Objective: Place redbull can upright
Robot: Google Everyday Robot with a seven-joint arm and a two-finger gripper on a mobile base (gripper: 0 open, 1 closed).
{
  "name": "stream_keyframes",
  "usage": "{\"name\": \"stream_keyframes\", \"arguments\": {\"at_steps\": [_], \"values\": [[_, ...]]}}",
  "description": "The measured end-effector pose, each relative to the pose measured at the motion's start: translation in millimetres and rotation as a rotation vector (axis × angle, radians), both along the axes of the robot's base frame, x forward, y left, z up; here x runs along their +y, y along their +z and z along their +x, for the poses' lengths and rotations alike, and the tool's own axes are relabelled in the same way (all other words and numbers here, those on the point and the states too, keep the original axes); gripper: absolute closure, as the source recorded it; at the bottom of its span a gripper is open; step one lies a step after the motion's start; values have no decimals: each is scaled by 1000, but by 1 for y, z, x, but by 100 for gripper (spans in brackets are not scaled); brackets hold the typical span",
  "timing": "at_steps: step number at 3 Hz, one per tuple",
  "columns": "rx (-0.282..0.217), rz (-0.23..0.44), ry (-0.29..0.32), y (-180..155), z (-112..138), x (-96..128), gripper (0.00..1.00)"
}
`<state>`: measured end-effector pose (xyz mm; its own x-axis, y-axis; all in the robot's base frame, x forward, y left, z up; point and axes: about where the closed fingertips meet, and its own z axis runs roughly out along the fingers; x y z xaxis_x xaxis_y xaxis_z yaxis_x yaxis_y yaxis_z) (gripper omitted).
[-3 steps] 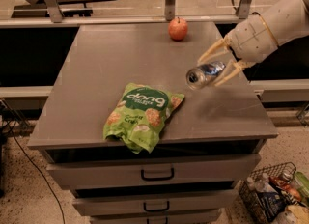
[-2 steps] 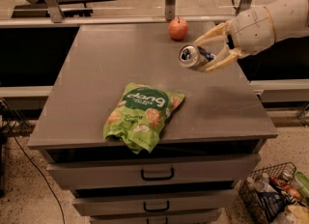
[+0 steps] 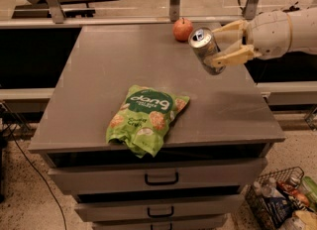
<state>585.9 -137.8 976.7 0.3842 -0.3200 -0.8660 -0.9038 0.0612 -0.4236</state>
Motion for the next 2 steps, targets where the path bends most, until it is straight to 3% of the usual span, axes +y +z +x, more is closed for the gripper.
{"name": "stream_keyframes", "arguments": {"at_steps": [1, 2], "values": [[114, 125, -58, -7, 1, -11, 100], [195, 238, -97, -17, 6, -22, 100]]}}
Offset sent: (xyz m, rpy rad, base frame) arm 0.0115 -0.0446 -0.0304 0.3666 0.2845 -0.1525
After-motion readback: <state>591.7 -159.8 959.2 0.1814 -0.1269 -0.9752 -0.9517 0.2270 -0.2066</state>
